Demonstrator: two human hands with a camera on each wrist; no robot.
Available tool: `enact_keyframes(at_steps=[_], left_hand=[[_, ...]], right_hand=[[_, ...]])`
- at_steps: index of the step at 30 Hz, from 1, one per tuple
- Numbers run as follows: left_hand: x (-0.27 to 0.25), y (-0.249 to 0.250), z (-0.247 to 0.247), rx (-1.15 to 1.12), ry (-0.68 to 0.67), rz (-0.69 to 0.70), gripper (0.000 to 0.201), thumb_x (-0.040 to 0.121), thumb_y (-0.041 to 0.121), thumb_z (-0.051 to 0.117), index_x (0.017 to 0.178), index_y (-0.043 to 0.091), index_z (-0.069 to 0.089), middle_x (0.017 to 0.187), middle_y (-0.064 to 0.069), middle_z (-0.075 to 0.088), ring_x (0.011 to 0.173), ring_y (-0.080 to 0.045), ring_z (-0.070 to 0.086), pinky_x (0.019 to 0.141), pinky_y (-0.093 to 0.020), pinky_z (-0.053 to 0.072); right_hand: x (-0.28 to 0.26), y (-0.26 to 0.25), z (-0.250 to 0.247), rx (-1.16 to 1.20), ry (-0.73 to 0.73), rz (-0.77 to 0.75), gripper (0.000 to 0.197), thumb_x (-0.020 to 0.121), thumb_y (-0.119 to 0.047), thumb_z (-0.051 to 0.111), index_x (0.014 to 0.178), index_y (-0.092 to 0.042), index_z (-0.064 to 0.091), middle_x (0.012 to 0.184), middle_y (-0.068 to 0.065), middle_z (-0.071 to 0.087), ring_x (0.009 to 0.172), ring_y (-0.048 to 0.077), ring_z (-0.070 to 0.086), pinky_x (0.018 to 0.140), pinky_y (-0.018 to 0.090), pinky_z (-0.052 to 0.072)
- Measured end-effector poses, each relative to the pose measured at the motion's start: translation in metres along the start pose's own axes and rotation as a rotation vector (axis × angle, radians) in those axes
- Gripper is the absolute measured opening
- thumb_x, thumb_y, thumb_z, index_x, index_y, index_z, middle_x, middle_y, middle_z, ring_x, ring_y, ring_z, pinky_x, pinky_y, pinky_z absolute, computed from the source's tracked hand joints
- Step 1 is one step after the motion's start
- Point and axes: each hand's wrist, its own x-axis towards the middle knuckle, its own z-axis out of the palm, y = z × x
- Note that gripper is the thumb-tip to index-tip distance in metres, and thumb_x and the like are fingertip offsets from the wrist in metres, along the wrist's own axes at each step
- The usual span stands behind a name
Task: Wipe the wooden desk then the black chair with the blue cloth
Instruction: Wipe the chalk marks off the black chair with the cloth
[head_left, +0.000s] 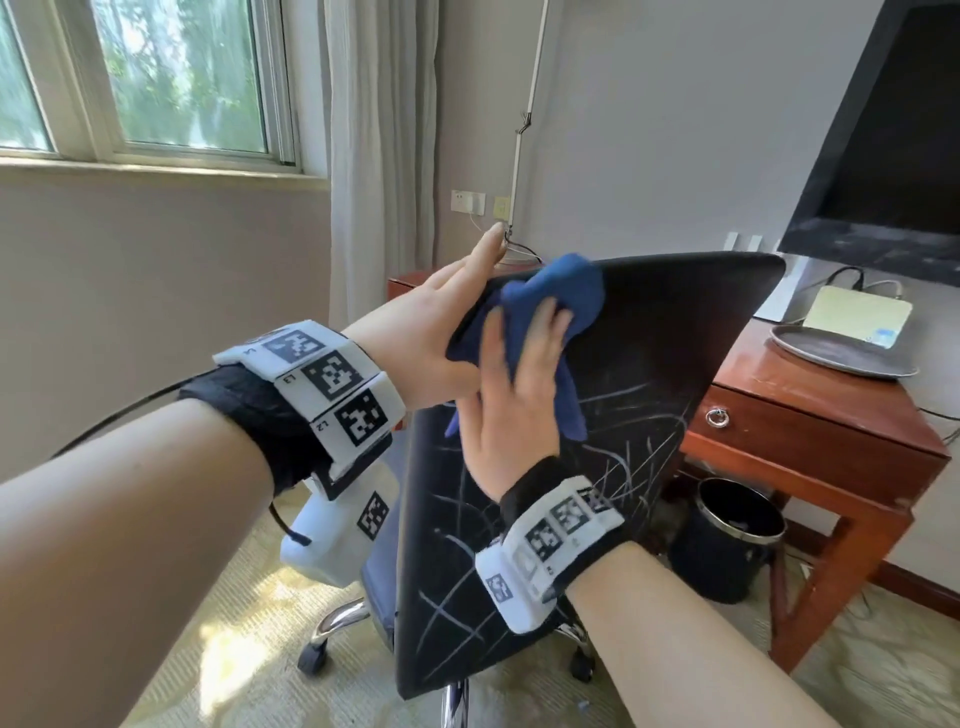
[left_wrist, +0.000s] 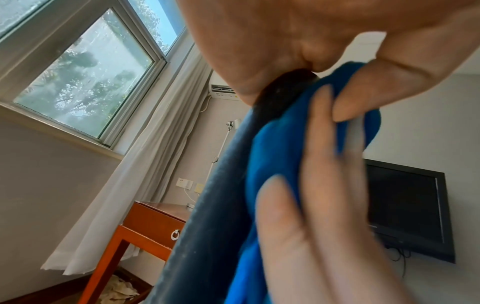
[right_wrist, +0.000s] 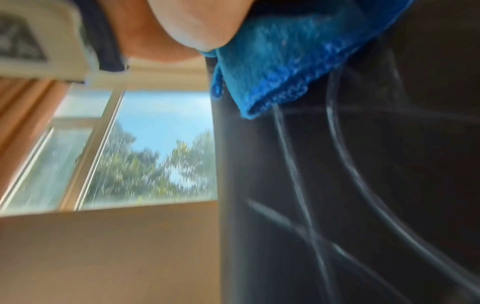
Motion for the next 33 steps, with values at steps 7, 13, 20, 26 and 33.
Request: enact_keyframes(at_steps=[7, 13, 20, 26, 33], left_hand=[[0.013, 0.011, 0.002, -0.067, -0.070, -0.015, 0.097, 0.080, 0.009, 0.054, 0.148, 0.020, -0.015, 0.156, 0.000, 0.018, 0.141, -0.013, 0.021, 0.109, -0.022, 0.024], [0.020, 0.011, -0.001, -0.118, -0.124, -0.055, 0.092, 0.082, 0.001, 0.051, 0.149, 0.019, -0.010, 0.154, 0.002, 0.022, 0.140, -0.010, 0.021, 0.109, -0.018, 0.021], [0.016, 0.012, -0.001, -0.177, -0.132, -0.092, 0.094, 0.081, -0.013, 0.044, 0.149, 0.030, -0.004, 0.156, 0.005, 0.018, 0.143, -0.012, 0.017, 0.116, -0.039, 0.022], [0.011, 0.017, -0.002, -0.255, -0.111, -0.111, 0.099, 0.060, 0.010, 0.042, 0.148, 0.036, 0.006, 0.154, 0.012, 0.023, 0.142, -0.006, 0.019, 0.114, -0.041, 0.027], [0.006, 0.015, -0.003, -0.220, -0.050, -0.132, 0.091, 0.081, -0.019, 0.040, 0.148, 0.035, 0.012, 0.150, 0.020, 0.026, 0.140, -0.004, 0.021, 0.117, -0.035, 0.021]], right_hand=[[-0.006, 0.022, -0.001, -0.062, 0.022, -0.065, 0.046, 0.100, -0.041, 0.015, 0.140, -0.018, 0.020, 0.142, 0.021, 0.014, 0.132, 0.041, 0.015, 0.100, 0.057, 0.030], [-0.013, 0.026, 0.002, -0.131, 0.017, -0.174, 0.042, 0.101, -0.035, 0.023, 0.138, -0.018, 0.029, 0.141, 0.021, 0.018, 0.131, 0.045, 0.017, 0.108, 0.051, 0.023], [-0.008, 0.070, -0.018, -0.161, -0.128, -0.604, 0.052, 0.080, -0.016, 0.047, 0.131, -0.021, 0.037, 0.136, 0.009, 0.030, 0.125, 0.032, 0.031, 0.112, 0.042, 0.012], [0.002, 0.047, -0.020, -0.325, -0.015, -0.158, 0.053, 0.089, -0.030, 0.038, 0.137, -0.010, 0.026, 0.138, 0.034, 0.024, 0.127, 0.049, 0.030, 0.104, 0.049, 0.031], [-0.051, 0.043, 0.007, -0.181, -0.307, -0.605, 0.083, 0.055, -0.015, 0.080, 0.133, -0.019, 0.050, 0.138, 0.009, 0.030, 0.125, 0.032, 0.031, 0.105, 0.051, 0.027]])
